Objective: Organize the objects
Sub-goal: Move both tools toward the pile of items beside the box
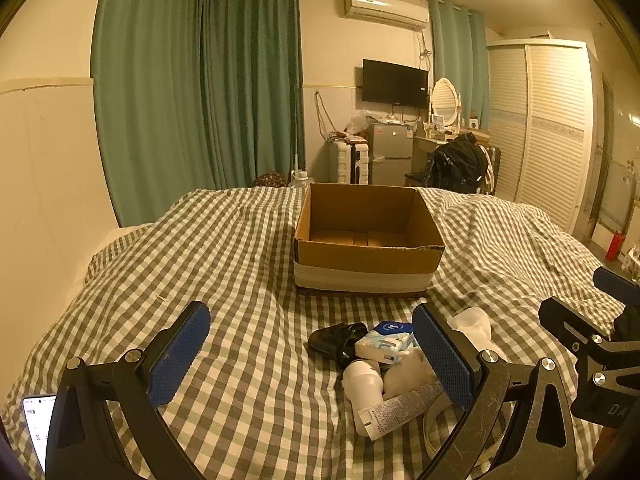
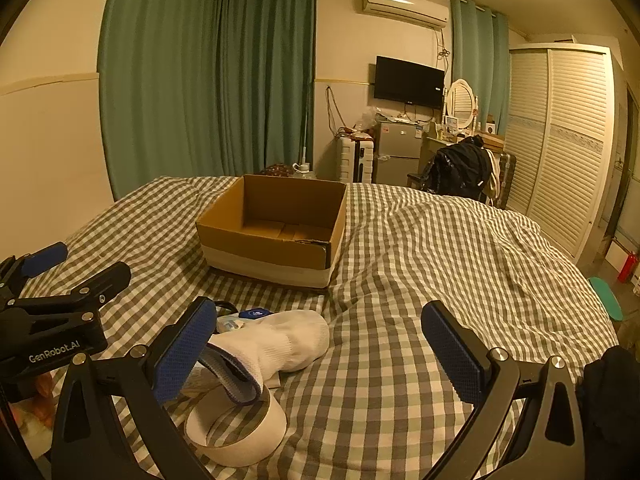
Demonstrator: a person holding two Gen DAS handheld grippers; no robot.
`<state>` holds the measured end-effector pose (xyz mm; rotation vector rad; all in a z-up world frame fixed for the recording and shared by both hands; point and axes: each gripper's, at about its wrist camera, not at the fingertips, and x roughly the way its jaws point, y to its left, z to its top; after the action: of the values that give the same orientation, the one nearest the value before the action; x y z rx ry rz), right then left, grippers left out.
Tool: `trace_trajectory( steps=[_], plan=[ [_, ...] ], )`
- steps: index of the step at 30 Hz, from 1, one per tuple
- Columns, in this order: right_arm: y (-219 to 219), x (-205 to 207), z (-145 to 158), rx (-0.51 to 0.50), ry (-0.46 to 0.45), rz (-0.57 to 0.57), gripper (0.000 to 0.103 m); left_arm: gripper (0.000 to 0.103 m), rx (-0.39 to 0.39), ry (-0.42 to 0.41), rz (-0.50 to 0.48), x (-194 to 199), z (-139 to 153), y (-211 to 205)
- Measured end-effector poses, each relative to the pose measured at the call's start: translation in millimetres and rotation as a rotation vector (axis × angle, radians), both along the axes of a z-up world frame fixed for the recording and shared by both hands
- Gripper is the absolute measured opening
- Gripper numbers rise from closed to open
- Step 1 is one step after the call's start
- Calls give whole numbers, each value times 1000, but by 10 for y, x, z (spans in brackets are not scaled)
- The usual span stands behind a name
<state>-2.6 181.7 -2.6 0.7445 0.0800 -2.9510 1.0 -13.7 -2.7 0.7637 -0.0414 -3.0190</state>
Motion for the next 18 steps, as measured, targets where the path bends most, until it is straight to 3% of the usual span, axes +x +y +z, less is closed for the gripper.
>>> trace_trajectory(
  steps=[10,18],
  plan=[
    [-72,128,170,14,31,25,103,103,10,23,-13,128,135,-42],
    [-126,187,298,30,32,44,103,103,-7,-11,-35,197,126,-53]
  ],
)
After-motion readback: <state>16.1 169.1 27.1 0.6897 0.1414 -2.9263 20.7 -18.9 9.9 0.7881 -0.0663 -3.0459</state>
